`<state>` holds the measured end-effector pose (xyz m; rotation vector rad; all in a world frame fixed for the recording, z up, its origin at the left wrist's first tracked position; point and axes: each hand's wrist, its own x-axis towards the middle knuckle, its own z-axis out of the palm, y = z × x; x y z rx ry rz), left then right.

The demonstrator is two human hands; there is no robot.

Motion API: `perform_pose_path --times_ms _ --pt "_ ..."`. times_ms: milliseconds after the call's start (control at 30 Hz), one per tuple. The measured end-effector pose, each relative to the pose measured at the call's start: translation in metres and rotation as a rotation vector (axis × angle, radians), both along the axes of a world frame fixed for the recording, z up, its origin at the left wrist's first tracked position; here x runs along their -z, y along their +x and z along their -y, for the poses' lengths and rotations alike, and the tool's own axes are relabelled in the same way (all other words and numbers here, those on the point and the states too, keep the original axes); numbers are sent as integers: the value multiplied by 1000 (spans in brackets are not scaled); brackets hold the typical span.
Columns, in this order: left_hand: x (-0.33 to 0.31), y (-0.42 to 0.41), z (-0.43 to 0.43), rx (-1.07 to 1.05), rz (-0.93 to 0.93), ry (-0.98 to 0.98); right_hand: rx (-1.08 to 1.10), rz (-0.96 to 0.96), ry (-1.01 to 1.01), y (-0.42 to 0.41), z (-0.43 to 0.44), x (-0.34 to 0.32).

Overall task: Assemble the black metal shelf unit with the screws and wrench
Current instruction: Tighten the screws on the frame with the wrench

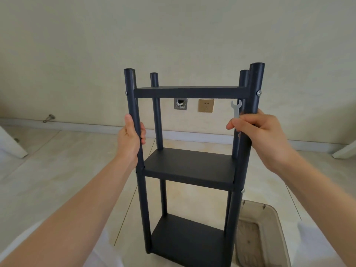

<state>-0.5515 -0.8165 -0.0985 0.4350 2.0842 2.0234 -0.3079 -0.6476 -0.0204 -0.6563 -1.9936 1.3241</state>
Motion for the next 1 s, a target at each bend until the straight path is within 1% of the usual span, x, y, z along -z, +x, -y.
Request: perform_pose_path --times_ms 133,333,433,567,733,800,833,933,1000 --pt "2 -2 -5 -16 11 -15 -60 -48 -52 3 2 -2" --pt "-2 -10 -15 -49 -2 -48 -130 -80 -64 5 5 -3" --pt "-6 -9 -23 -73 -47 -161 -213 -98 -75 5 11 -7" --pt "-7 4 -25 -73 -82 -255 -285 -56 -59 4 11 -11" --pt "-14 39 -21 4 -130 -441 -329 -13 -64 7 5 -16" --pt "-15 61 -20 84 -147 -461 -346 -7 -54 6 5 -18" --pt "-15 73 -21 157 -161 -452 -354 -5 -41 5 6 -19" --pt "-22 107 -24 477 -188 -383 -392 -21 -16 1 14 -24" --pt "-29 125 -22 690 -132 -298 -406 -57 -18 -3 19 -27"
